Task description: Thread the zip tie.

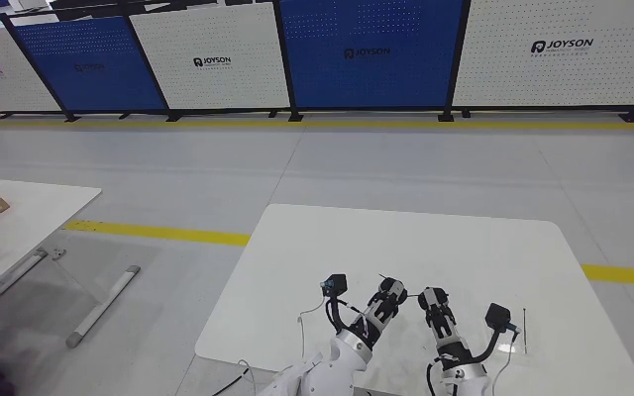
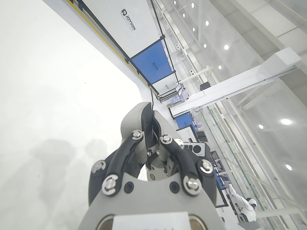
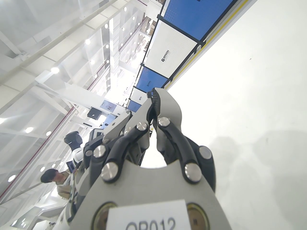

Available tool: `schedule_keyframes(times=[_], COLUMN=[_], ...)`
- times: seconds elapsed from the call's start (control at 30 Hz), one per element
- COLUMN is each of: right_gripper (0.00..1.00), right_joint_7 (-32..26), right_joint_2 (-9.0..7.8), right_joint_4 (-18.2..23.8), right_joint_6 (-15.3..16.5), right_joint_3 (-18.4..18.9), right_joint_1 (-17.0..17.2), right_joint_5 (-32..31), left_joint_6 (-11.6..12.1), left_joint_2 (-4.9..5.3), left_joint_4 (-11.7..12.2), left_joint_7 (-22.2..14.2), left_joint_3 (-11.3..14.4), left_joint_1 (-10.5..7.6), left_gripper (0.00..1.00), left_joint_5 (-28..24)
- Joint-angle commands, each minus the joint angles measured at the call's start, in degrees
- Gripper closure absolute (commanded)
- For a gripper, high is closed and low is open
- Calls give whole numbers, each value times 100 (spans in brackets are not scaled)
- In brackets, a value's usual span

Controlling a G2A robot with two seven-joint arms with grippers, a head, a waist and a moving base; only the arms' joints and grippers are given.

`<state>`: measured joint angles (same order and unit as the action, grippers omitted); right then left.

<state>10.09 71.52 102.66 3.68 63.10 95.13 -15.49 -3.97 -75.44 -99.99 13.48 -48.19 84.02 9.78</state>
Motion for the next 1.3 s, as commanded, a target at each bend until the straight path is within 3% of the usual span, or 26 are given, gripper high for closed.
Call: schedule_keyframes(times=[0.0, 0.2, 0.33, 0.5, 1.1, 1.27], right_gripper=[100, 100, 100, 100, 100, 100], right_joint_7=[0, 308, 423, 320, 249, -47], right_joint_2=[5, 45, 79, 97, 100, 99], right_joint_4=[2, 9, -49, -82, -89, 0], right_joint_6=[33, 303, 413, 281, 259, 294], right_joint_3=[32, 160, 182, 187, 189, 246], right_joint_1=[0, 81, 73, 56, 47, 94], right_joint_5=[64, 383, 566, 512, 500, 585], left_joint_6=[20, 227, 246, 215, 218, 58], left_joint_2=[-3, -59, -91, -118, -119, -119], left_joint_4=[2, -32, 6, 67, 74, 27], left_joint_7=[-3, 257, 286, 191, 156, 77], left_joint_3=[-6, -33, 5, 30, 23, -66], left_joint_1=[4, 11, -15, -34, -30, -33], left_gripper=[100, 100, 100, 100, 100, 100], left_joint_5=[-22, -240, -258, -317, -334, -296])
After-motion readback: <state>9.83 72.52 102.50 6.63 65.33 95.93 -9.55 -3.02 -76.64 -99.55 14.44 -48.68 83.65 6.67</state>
